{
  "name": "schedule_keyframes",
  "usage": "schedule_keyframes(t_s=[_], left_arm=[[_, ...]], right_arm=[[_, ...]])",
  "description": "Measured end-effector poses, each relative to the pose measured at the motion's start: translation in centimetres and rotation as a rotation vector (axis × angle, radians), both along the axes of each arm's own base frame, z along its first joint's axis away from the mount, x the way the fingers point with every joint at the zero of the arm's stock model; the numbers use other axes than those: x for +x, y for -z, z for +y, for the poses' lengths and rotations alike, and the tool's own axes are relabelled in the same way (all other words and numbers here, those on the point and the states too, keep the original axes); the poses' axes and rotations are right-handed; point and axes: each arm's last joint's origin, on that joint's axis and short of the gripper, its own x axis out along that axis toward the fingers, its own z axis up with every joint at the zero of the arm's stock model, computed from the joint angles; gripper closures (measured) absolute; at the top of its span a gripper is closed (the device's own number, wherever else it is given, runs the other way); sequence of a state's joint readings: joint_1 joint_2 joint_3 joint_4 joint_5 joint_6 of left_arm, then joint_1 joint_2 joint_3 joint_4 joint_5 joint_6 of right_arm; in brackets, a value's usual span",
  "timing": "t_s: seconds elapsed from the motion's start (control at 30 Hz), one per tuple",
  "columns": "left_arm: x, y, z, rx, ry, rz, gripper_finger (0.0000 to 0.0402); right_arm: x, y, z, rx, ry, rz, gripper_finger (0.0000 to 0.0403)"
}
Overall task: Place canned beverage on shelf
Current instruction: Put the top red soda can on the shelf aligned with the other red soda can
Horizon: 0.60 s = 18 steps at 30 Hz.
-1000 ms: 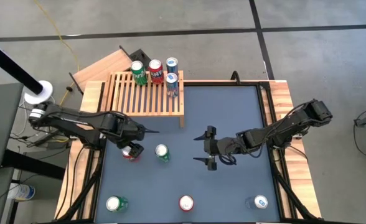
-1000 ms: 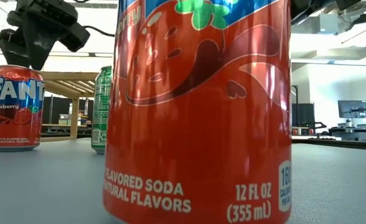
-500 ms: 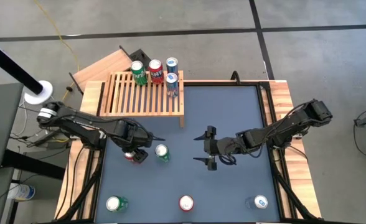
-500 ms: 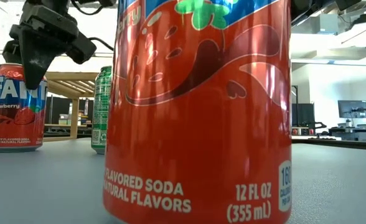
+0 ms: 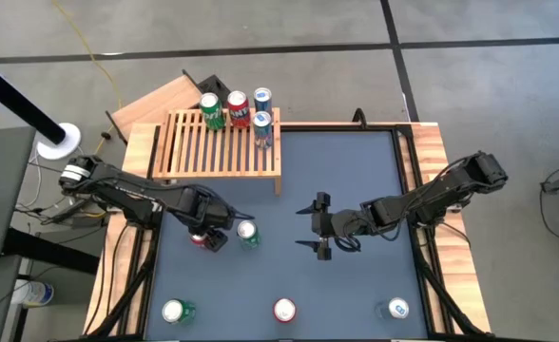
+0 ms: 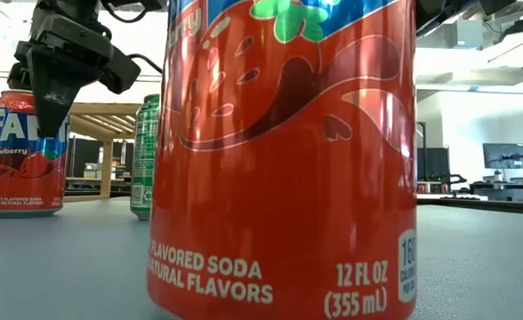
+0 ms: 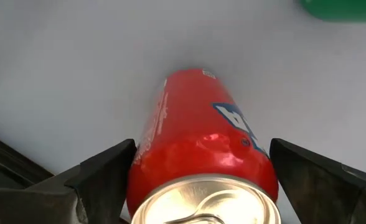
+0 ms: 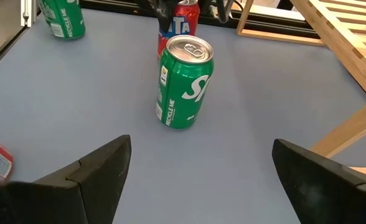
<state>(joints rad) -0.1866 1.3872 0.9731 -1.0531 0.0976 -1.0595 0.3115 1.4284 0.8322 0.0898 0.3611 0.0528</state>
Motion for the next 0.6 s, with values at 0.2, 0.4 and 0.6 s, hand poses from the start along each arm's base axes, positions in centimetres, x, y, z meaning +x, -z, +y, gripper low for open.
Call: schedule_keyframes(t_s=[0.2, 0.4, 0.6], left_arm=[[-0.10, 0.01, -0.39, 0.008, 0.012, 0.001, 0.0089], [-0.14, 0.01, -0.54, 0.008, 0.014, 0.002, 0.0113], [-0.16, -0.01, -0.57, -0.001, 0.058, 0.001, 0.0109]], right_arm=[[0.00, 0.00, 0.00, 0.006, 0.004, -0.001, 0.0023], [0.00, 0.00, 0.00, 0.008, 0.005, -0.001, 0.0023], [0.00, 0.00, 0.00, 0.023, 0.013, -0.003, 0.0023]])
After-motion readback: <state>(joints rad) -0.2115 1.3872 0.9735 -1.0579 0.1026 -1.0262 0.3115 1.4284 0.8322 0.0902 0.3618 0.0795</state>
